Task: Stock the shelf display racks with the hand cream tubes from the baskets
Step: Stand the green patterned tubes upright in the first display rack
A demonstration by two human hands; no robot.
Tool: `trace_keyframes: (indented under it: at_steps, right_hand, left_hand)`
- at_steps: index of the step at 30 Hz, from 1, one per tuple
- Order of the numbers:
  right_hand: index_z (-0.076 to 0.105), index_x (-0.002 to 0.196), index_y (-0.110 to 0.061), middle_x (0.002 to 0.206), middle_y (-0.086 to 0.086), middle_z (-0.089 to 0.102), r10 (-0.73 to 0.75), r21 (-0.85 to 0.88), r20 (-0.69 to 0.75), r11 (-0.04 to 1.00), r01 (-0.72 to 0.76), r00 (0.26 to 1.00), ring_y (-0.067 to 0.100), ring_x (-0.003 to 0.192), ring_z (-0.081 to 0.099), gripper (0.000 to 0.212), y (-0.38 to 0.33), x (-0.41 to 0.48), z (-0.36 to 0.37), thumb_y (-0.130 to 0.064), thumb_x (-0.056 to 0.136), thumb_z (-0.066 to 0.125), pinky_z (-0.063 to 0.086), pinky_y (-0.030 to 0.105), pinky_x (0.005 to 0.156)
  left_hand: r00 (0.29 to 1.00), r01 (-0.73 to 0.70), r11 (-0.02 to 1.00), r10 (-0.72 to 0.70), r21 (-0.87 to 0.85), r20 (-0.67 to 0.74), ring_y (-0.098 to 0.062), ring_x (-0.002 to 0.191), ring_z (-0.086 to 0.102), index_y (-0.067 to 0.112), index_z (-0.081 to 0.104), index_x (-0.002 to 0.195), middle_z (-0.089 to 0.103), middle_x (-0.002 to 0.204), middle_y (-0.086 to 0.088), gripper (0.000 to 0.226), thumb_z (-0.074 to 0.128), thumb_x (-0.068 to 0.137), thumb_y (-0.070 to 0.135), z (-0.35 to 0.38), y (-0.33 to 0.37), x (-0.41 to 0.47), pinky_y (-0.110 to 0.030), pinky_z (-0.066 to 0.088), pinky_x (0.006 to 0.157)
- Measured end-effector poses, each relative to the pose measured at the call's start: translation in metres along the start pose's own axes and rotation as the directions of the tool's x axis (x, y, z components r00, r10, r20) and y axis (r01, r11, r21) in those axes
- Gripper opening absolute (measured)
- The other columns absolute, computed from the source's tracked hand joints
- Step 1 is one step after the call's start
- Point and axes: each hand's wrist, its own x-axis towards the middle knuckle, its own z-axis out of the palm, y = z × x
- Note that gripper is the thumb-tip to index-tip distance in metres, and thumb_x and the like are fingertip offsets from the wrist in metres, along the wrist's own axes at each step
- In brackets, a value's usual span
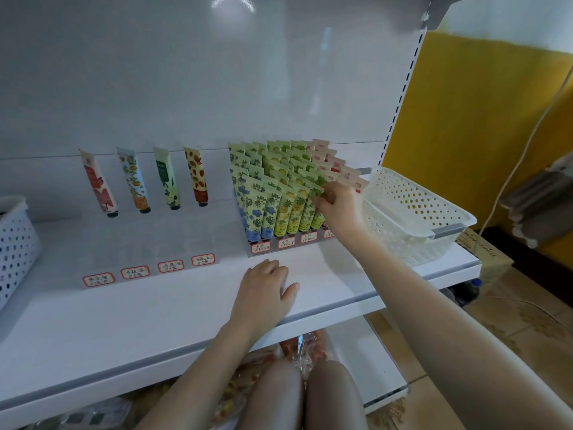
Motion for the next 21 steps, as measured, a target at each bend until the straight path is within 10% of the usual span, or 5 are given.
trace_keyframes:
  at_steps: [14, 21]
  right_hand:
    - [0.049, 0.072, -0.012, 0.074, 0.01, 0.059, 0.003, -0.063, 0.026, 0.998, -0.001, 1.0, 0.021, 0.059, 0.05, 0.02, 0.0007, 0.0021, -0.0012, -0.012, 0.091, 0.056, 0.033, 0.021, 0.047]
    - [0.058, 0.111, 0.002, 0.097, 0.019, 0.067, 0.022, 0.004, -0.017, 1.0, -0.022, 1.0, 0.033, 0.085, 0.065, 0.025, -0.0011, -0.0008, -0.0048, -0.01, 0.09, 0.056, 0.053, 0.04, 0.076]
  left_hand:
    - [0.999, -0.023, 1.0, 0.023, 0.002, -0.022, -0.021, 0.113, 0.049, 0.008, 0.061, 0.11, 0.059, 0.116, -0.006, 0.085, 0.004, 0.07, 0.058, 0.0043, -0.0025, 0.0014, -0.03, 0.034, 0.097]
    - [0.999, -0.032, 0.999, 0.032, 0.011, -0.033, -0.018, 0.103, 0.05, 0.011, 0.06, 0.104, 0.059, 0.106, -0.001, 0.079, 0.005, 0.073, 0.057, 0.0089, -0.006, 0.0038, -0.029, 0.037, 0.091]
